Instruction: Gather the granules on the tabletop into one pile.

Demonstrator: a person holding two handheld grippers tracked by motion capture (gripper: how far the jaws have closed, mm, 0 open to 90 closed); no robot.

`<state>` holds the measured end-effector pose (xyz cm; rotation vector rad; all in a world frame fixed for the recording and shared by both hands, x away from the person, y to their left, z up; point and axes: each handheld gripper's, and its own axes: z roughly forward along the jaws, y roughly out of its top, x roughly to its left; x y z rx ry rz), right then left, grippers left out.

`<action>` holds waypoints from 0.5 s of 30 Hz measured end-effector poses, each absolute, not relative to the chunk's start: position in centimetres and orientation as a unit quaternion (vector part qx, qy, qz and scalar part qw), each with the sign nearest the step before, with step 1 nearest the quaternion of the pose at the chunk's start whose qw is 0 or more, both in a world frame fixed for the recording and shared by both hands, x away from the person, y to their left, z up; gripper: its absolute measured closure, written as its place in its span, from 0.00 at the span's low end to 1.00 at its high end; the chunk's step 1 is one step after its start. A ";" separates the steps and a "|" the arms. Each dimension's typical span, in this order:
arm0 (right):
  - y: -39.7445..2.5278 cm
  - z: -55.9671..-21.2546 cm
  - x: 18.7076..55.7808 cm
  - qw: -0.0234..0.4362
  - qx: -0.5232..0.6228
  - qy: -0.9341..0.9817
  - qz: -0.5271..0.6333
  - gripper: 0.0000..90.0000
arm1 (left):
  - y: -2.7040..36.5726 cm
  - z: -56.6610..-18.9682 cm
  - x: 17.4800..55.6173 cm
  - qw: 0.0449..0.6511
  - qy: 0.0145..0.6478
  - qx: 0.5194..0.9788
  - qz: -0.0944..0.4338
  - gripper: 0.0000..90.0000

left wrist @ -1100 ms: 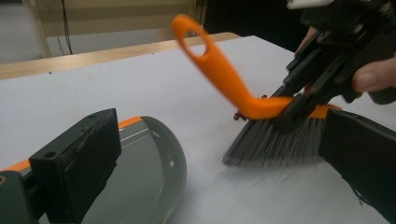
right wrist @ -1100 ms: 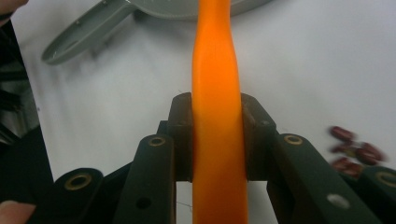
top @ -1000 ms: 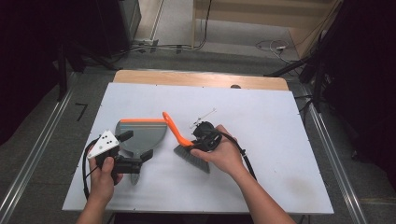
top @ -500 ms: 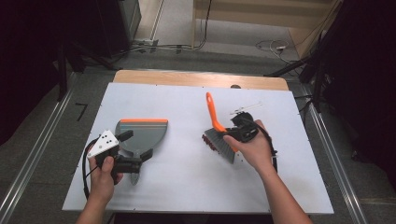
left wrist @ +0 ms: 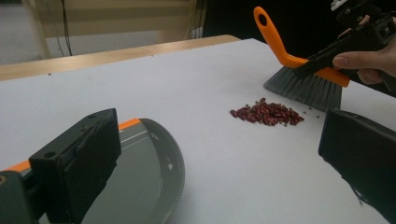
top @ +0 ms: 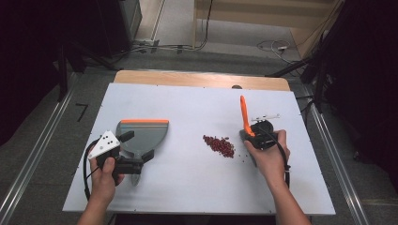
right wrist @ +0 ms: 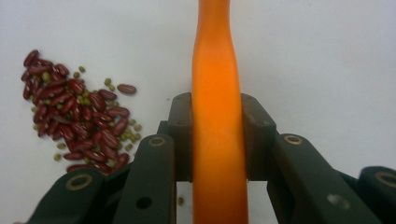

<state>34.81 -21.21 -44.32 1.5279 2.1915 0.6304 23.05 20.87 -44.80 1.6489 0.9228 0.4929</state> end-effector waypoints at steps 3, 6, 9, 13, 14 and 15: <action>-19.4 -44.4 34.7 0.197 0.546 0.781 0.230 0.77 | 20.9 -44.8 23.1 0.559 0.392 0.700 0.209 0.00; -17.9 -44.5 34.8 0.200 0.539 0.785 0.231 0.77 | 20.9 -44.8 23.1 0.561 0.391 0.699 0.208 0.00; -16.9 -44.4 35.2 0.187 0.531 0.791 0.241 0.77 | 20.9 -44.8 23.1 0.561 0.389 0.701 0.208 0.00; -16.8 -43.1 35.3 0.190 0.514 0.796 0.255 0.76 | 21.1 -44.8 23.1 0.562 0.391 0.698 0.208 0.00; -16.8 -43.1 35.3 0.190 0.514 0.796 0.255 0.76 | 21.1 -44.8 23.1 0.562 0.392 0.699 0.208 0.00; -17.5 -42.3 34.9 0.190 0.487 0.808 0.273 0.76 | 21.1 -44.8 23.1 0.562 0.392 0.698 0.208 0.00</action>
